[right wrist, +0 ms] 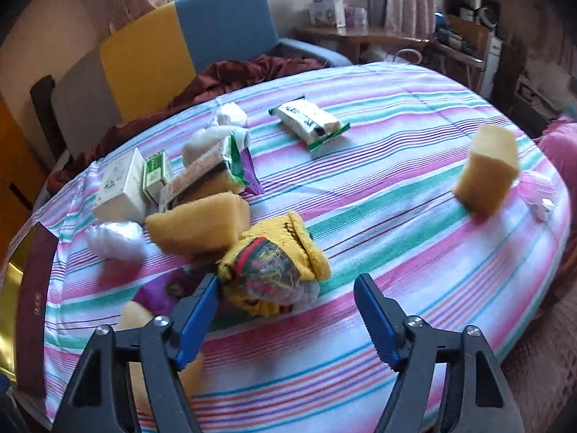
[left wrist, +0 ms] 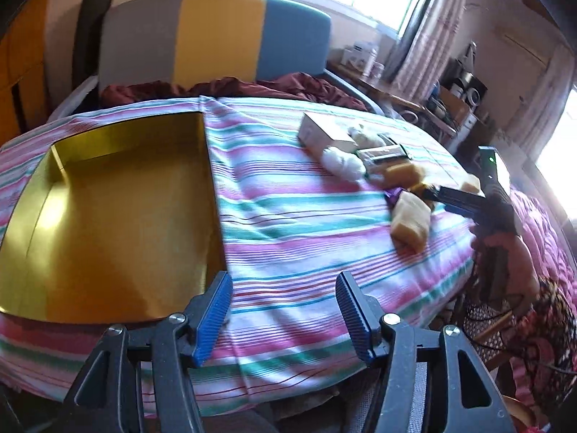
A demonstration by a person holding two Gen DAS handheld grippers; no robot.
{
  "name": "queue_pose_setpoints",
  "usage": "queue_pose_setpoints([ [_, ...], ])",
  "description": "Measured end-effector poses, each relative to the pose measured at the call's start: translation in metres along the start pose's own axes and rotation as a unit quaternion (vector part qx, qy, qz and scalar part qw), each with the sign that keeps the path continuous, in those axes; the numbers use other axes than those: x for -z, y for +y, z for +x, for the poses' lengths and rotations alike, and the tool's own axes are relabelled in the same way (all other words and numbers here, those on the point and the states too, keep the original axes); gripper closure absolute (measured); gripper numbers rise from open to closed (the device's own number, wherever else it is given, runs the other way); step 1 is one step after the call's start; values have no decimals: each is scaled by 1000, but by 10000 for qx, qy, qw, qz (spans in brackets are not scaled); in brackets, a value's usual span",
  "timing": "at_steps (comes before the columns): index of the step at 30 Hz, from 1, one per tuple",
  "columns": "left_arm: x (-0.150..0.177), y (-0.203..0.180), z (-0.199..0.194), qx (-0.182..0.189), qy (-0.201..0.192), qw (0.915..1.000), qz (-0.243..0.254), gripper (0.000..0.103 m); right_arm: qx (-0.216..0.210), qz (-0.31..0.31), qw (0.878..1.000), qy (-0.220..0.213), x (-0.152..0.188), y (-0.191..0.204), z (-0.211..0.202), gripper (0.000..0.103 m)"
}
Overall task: Organize objects
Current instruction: 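Move both tools toward the scattered items on the table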
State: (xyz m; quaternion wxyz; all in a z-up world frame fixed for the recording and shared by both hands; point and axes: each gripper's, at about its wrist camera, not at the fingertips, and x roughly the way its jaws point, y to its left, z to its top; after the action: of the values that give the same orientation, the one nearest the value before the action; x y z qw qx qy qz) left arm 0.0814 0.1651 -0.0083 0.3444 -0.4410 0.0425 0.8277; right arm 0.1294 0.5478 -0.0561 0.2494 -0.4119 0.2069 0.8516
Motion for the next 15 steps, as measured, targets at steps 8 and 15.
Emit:
queue_pose_setpoints([
  [8,-11,-26,25,483,325,9980,253,36,-468,-241,9986,8,-1,-3,7,53],
  [15,-24,-62,56,1075,500,9908,652,31,-321,50,9993,-187,13,-12,-10,60],
])
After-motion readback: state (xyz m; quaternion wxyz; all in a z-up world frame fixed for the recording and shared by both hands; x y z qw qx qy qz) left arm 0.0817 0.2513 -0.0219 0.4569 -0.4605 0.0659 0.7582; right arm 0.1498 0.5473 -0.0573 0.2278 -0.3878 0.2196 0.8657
